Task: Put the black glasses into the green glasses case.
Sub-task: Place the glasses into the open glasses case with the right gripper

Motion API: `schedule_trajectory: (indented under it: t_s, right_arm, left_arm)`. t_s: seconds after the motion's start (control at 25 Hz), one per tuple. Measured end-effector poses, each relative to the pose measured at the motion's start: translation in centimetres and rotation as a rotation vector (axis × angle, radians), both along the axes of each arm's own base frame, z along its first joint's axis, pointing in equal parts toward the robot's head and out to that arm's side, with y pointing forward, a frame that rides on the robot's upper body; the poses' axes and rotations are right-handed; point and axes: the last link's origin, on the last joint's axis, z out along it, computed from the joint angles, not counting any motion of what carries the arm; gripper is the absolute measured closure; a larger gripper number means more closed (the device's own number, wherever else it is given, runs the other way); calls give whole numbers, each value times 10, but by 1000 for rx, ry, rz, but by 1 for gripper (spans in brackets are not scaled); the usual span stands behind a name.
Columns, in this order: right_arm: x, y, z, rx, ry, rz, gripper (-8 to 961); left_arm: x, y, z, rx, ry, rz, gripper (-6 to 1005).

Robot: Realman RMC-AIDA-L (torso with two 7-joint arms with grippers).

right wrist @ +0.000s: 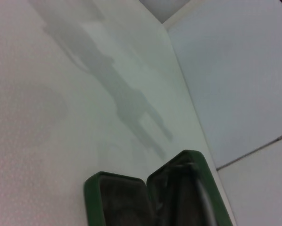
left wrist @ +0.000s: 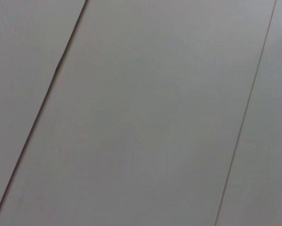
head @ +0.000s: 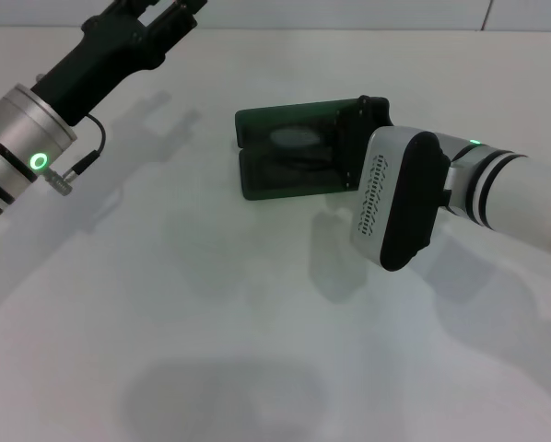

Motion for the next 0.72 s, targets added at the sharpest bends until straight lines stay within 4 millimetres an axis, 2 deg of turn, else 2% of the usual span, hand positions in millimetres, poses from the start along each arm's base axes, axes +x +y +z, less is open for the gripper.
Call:
schedule_trajectory:
  t_s: [0.24,0.44,0.72]
  right_arm:
    - [0,-3,1,19,32,-5,813]
    - [1,-9,3,39,61,-7,595]
    - [12,-15,6,45,94,-62,575]
  left_arm:
    - [-1,-1,0,-2,0,1,276]
    - [-2,-1,0,-3,0,4,276]
    - [-2,-3,-1,-4,0,5,276]
